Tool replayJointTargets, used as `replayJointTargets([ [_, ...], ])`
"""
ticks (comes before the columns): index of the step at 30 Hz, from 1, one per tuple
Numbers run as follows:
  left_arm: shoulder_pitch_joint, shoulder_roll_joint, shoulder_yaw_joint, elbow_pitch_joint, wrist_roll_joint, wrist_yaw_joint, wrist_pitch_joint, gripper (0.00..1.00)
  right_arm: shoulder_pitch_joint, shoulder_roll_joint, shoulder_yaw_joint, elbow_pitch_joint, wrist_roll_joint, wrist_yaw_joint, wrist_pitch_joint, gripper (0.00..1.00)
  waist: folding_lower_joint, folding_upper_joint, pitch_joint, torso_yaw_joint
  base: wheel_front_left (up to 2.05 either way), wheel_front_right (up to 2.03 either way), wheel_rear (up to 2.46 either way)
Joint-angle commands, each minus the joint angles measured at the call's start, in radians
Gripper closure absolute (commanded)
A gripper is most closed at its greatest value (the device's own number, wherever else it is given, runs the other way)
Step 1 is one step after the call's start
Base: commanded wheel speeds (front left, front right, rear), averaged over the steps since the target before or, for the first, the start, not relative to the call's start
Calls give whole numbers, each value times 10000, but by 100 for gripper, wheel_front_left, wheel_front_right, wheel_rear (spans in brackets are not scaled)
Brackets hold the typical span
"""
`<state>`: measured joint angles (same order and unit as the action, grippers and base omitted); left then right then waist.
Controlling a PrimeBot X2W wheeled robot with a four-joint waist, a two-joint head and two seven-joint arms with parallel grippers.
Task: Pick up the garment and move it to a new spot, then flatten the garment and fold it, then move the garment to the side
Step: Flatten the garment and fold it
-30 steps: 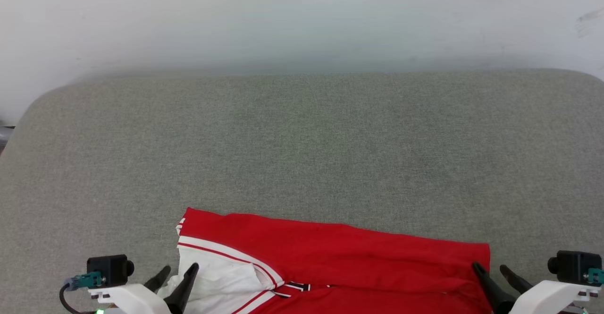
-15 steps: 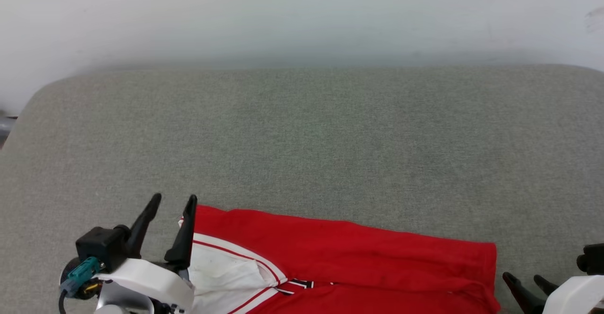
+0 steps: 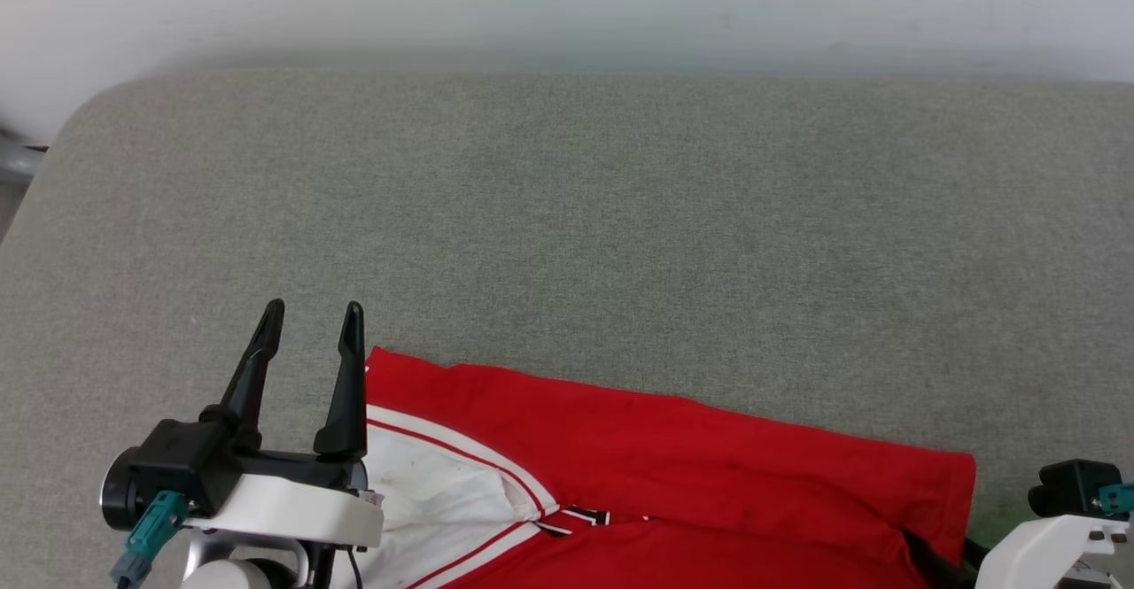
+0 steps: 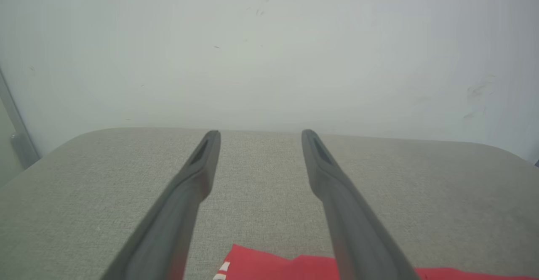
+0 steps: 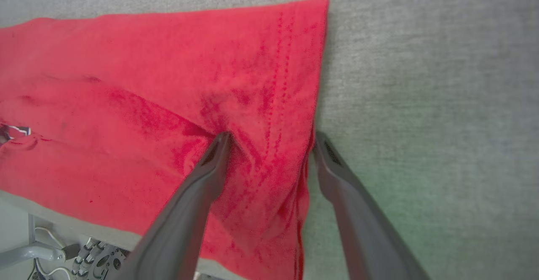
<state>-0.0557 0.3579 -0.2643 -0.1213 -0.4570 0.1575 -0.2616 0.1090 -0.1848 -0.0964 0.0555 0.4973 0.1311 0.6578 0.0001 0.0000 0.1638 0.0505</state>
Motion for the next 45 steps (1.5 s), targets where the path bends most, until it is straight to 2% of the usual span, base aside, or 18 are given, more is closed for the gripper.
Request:
replayJointTargets([
  [1,122,-183,176,19,212,-144,-43,0,102,225,254,359,93,-7,235,0,-1,0,140,90,0,0,0],
  [3,138,-369,337,59,368,-246,-44,0,164,322,386,597,173,-5,375,0,-1,0,192,110,0,0,0],
  [4,168,-448,384,118,442,-304,-44,0,168,384,435,712,257,-5,441,50,-1,0,199,115,0,0,0],
  [5,173,-530,458,135,514,-361,-44,0,156,414,483,789,303,-5,482,78,-1,0,198,115,0,0,0],
  [6,196,-600,517,193,569,-426,-44,0,129,407,521,813,320,-4,470,100,-1,0,186,115,0,0,0],
  [15,438,-1015,989,337,1148,-855,-36,0,-209,-155,769,531,443,4,362,100,-1,0,-332,18,0,0,0],
  [22,871,-1107,1281,520,1472,-953,-35,0,-370,-682,628,-107,491,-7,303,100,-1,0,-986,-209,0,0,0],
  [27,1152,-1129,1348,617,1581,-977,-36,0,-333,-1170,85,-34,485,-10,463,100,-1,0,-1288,-413,0,0,0],
  [33,1344,-1120,1383,670,1656,-963,-35,0,-242,-1585,-1141,192,554,-10,807,100,-1,0,-1460,-546,0,0,0],
  [37,1337,-1124,1448,708,1631,-997,-37,0,-325,-1412,-1418,193,645,-8,1205,100,-1,0,-1439,-624,0,0,0],
  [42,1211,-1164,1466,757,1646,-1094,-37,0,-585,-291,-1376,158,2090,-8,2125,100,-1,0,-1401,-614,0,0,0],
  [45,1067,-1237,1449,759,1608,-1176,-35,0,-536,279,-915,-25,2911,-7,2604,100,-1,0,-1327,-526,0,0,0],
])
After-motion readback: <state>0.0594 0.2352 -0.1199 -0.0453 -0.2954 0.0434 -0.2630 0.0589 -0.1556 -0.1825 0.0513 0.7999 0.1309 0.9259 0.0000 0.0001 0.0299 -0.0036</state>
